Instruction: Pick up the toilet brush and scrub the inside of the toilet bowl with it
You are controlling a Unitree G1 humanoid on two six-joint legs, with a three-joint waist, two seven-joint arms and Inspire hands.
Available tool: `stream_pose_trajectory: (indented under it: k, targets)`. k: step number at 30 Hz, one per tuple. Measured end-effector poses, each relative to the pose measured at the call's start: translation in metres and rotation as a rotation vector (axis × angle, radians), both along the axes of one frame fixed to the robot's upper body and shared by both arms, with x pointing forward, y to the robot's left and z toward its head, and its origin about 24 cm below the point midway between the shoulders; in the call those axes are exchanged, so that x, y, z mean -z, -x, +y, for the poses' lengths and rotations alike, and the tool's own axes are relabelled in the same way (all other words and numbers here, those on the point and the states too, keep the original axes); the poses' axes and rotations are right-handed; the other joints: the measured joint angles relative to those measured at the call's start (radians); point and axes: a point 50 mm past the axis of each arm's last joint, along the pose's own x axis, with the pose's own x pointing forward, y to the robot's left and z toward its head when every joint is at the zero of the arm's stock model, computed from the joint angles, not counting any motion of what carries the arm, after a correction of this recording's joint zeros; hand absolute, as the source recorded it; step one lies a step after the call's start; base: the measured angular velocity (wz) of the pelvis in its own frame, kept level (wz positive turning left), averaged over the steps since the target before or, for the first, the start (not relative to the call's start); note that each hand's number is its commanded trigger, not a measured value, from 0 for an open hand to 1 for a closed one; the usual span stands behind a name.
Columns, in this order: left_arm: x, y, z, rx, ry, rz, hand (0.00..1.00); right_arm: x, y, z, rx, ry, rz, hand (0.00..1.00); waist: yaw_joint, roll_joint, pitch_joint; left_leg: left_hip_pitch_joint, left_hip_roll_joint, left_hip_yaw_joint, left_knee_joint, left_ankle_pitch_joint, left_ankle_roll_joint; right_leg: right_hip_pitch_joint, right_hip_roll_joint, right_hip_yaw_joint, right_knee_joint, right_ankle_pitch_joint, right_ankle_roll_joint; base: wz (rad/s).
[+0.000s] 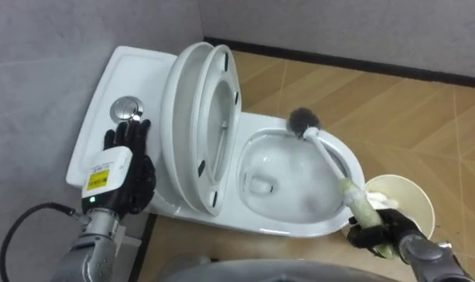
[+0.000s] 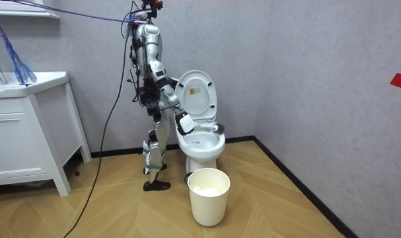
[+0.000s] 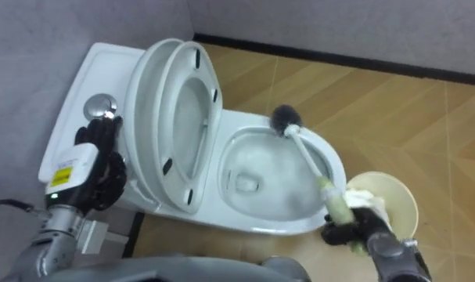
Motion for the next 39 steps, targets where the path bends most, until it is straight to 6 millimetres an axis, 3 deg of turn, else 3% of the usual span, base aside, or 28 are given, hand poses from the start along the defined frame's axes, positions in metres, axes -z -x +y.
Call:
stream_pose_trajectory:
  k: [4,9,16,21,27,30,33,36,39]
  targets:
    - [-0.002,-0.001,0.006,0.012,-0.026,0.005,0.00,-0.009,-0.012,-0.005,-0.214,0.127,0.024,1.00,0.002,-0.001,-0.0017,-0.021,0.003,0.020,0.002,0.008,0.002,-0.039,0.003,0.027,0.017,0.008,-0.002,-0.21]
    - [-0.003,-0.001,0.010,0.004,-0.024,0.010,0.00,-0.012,-0.023,0.005,-0.479,0.268,0.073,1.00,0.008,-0.003,-0.0032,-0.028,0.011,0.050,0.005,0.009,0.003,-0.056,0.016,0.053,0.017,0.021,-0.002,-0.16]
    - [-0.005,-0.005,0.010,0.013,-0.026,0.002,0.00,-0.010,-0.014,0.016,-0.684,0.373,0.127,1.00,0.024,-0.013,-0.0096,-0.046,0.011,0.050,0.003,0.012,0.006,-0.075,0.016,0.056,0.021,0.029,-0.004,0.00]
    - [-0.007,-0.008,0.008,0.012,-0.019,-0.016,0.00,-0.006,0.004,0.015,-0.696,0.407,0.173,1.00,0.032,-0.016,-0.0116,-0.066,0.014,0.048,0.009,0.012,0.005,-0.087,0.019,0.054,0.013,0.036,-0.006,0.00]
    - [-0.009,-0.018,0.005,0.016,-0.013,-0.043,0.00,-0.001,0.013,0.012,-0.668,0.421,0.193,1.00,0.035,-0.016,-0.0113,-0.108,0.020,0.041,0.040,0.012,0.005,-0.111,0.016,0.037,0.017,0.042,-0.009,0.06]
    - [-0.013,-0.028,0.002,0.024,-0.008,-0.074,0.00,0.000,0.012,0.008,-0.620,0.420,0.184,1.00,0.031,-0.017,-0.0105,-0.157,0.018,0.014,0.064,0.012,0.005,-0.145,0.014,0.012,0.030,0.042,-0.010,0.20]
    - [-0.022,-0.046,-0.003,0.037,0.006,-0.141,0.00,-0.004,-0.008,0.002,-0.569,0.435,0.149,1.00,0.035,-0.020,-0.0042,-0.258,0.018,0.008,0.131,0.013,0.006,-0.242,-0.009,-0.012,0.121,0.029,-0.023,0.15]
    - [-0.035,-0.075,-0.012,0.066,0.034,-0.226,0.00,-0.016,-0.039,-0.007,-0.580,0.499,0.093,1.00,0.046,-0.009,0.0221,-0.372,0.014,-0.028,0.212,0.015,0.008,-0.341,-0.023,-0.035,0.203,0.012,-0.030,0.31]
    - [-0.052,-0.108,-0.025,0.115,0.047,-0.321,0.00,-0.034,-0.076,-0.013,-0.615,0.584,0.028,1.00,0.081,-0.001,0.0392,-0.494,0.018,-0.046,0.276,0.019,0.007,-0.455,-0.034,-0.059,0.276,0.003,-0.037,0.15]
